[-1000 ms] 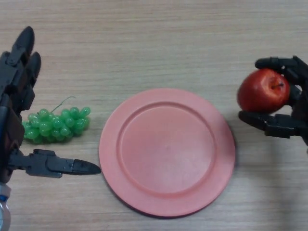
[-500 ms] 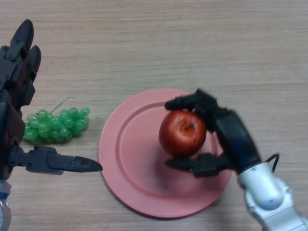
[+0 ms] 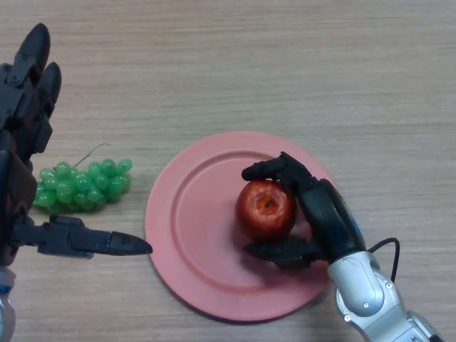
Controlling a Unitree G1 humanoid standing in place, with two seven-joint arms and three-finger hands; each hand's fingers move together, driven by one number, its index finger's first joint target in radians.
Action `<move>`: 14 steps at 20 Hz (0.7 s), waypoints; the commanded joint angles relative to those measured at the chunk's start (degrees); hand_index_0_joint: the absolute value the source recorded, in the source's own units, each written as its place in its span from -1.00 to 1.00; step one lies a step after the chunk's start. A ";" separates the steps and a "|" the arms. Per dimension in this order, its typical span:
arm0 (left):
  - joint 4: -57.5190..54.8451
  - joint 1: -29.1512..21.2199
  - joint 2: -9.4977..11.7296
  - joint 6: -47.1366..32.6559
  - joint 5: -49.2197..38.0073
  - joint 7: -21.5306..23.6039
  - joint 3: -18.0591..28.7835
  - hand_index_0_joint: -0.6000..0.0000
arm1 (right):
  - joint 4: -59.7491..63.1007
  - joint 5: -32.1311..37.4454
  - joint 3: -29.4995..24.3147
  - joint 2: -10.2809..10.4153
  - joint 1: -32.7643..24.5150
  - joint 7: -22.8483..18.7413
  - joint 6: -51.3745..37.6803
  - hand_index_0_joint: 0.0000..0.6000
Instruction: Pick up the red apple and place it on the plate
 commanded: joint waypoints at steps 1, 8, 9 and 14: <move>-3.07 -0.81 1.34 -6.78 -1.89 0.33 2.33 1.00 | -2.74 -3.04 -1.00 -0.06 -1.71 -1.74 -6.44 0.34; -4.38 -0.23 1.14 -5.34 -2.08 -0.43 1.98 1.00 | -17.96 4.37 -2.95 -0.06 1.87 9.95 2.73 -1.00; -4.27 -0.23 1.09 -5.63 -1.97 -0.22 2.09 1.00 | -20.04 5.76 -3.66 -0.06 2.19 11.06 3.83 -1.00; -3.95 -0.07 1.06 -7.10 -1.75 0.34 2.80 1.00 | -31.07 11.77 -9.11 -0.06 3.34 14.50 8.77 -1.00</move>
